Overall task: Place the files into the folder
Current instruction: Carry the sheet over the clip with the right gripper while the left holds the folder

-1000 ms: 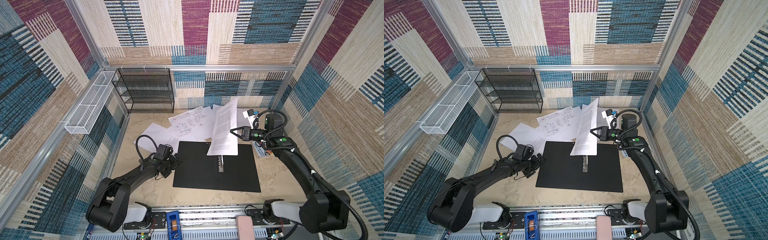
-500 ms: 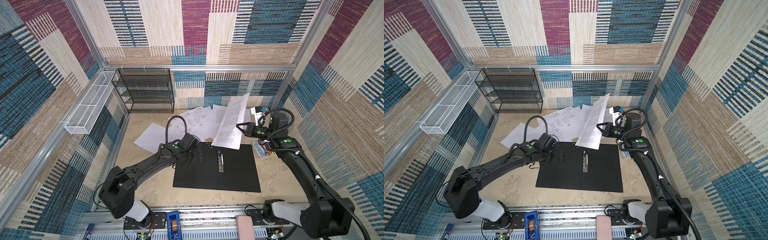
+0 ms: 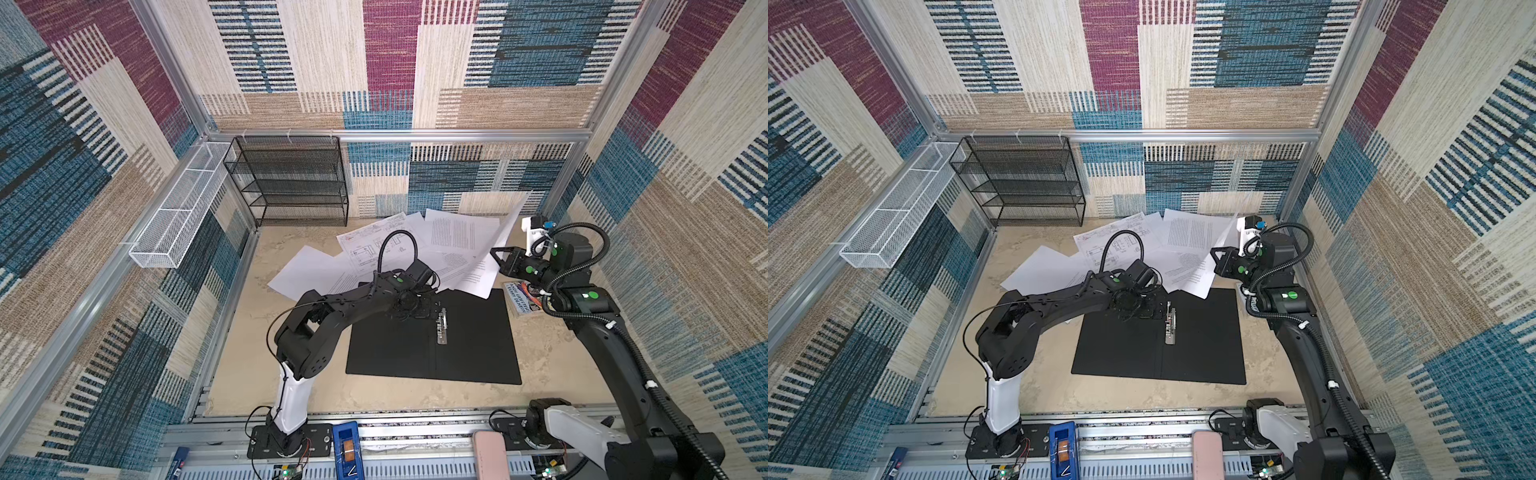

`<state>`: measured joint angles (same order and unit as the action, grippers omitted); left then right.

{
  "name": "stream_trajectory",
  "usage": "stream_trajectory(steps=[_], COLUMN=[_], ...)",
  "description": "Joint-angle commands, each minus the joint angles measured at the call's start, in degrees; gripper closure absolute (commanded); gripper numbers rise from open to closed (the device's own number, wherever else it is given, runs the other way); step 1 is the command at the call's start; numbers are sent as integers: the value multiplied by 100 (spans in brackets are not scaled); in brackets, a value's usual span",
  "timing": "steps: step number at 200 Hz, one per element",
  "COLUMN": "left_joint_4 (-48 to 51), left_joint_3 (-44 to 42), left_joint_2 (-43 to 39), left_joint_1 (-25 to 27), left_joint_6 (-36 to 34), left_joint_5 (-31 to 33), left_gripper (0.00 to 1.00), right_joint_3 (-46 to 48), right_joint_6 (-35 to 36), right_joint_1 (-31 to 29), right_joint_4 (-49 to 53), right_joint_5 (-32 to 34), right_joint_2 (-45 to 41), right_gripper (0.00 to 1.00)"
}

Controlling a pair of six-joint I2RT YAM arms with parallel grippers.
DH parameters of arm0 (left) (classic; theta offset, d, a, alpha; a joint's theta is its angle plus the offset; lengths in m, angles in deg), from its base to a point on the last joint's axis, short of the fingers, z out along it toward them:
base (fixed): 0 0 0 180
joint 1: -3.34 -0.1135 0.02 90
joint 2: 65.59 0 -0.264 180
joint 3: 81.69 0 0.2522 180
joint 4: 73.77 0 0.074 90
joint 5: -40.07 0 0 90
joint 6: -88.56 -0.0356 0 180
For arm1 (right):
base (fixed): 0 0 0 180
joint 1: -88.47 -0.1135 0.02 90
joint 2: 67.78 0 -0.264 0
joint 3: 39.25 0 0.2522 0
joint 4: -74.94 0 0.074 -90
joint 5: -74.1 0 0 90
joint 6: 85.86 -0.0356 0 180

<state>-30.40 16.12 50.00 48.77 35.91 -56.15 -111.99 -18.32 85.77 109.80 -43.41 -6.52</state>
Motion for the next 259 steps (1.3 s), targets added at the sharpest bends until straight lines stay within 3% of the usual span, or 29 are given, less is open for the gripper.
stream_trajectory(steps=[1, 18, 53, 83, 117, 154, 192, 208, 233, 259], left_joint_4=[121, 116, 1050, 975, 731, 171, -225, -46, -424, -114], left_joint_3=[54, -97, -182, -735, -1479, -2128, -2145, -2080, -2399, -2336], left_joint_2=[162, 194, 376, 301, 0, -504, -1073, -1213, -1560, -1578], left_joint_1=[10, 8, -49, -230, -457, -546, -569, -823, -1298, -1614], left_joint_6=[-127, 8, 509, 861, 1021, 789, 533, 623, 712, 453], left_joint_5=[151, 320, 1434, 1447, 1320, 636, -295, -547, -1195, -1164], left_gripper=[1, 1, 1, 1, 1, 0, 1, 0, 1, 0], right_joint_3=[52, 97, 197, 242, 394, 503, 681, 790, 986, 1128], right_joint_6=[16, -10, -26, -49, 8, 267, 190, 103, 280, 563], right_joint_1=[-4, -8, -7, -10, -28, -406, -695, -692, -688, -679], right_joint_4=[-127, -177, -289, -332, -572, -704, -1215, -1446, -1209, -419], right_joint_5=[8, -101, -194, -268, -839, -1531, -2465, -2928, -2788, -1782], right_joint_2=[-44, -21, -16, 53, 144, 406, 589, 676, 855, 1123], right_gripper=[100, 100, 100, 100, 100, 100, 100, 100, 100, 100])
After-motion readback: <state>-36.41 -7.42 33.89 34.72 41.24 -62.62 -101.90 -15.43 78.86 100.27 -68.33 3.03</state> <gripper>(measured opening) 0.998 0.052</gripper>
